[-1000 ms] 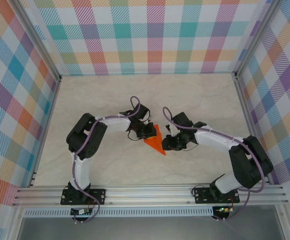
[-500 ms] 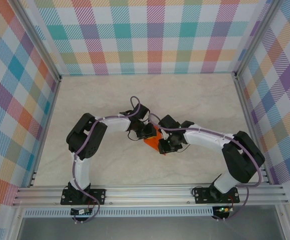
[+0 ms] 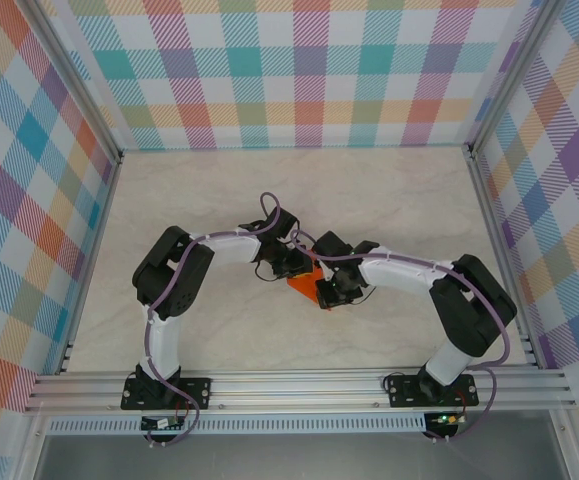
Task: Fold a paper plane with a square sheet of paper (fold left side to right side)
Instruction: Fourth fold the wing at the center of the table.
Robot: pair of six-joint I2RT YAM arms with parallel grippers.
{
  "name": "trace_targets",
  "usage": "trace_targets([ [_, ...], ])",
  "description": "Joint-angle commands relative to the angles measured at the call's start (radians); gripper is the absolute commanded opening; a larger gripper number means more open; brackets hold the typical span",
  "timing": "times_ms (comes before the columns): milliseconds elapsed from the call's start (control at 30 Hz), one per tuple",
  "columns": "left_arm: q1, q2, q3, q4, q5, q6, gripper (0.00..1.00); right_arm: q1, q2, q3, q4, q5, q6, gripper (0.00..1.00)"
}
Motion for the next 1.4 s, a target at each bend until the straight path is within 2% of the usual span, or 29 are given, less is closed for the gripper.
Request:
trace_targets([
  [0, -0.007, 0.02, -0.016, -0.094, -0.042, 0.013, 0.14, 0.009, 0.019, 0.027, -0.014, 0.0, -0.011, 0.23],
  [933, -0.007, 0.019, -0.017, -0.099, -0.043, 0.014, 0.13, 0.017, 0.052, 0.024, -0.01, -0.001, -0.019, 0.11],
  [1233, -0.007, 0.017, -0.018, -0.1, -0.046, 0.017, 0.13, 0.012, 0.059, -0.002, 0.007, -0.019, -0.015, 0.1],
  [1367, -0.007, 0.017, -0.02, -0.101, -0.046, 0.019, 0.13, -0.001, 0.052, -0.016, 0.05, -0.078, -0.019, 0.1],
])
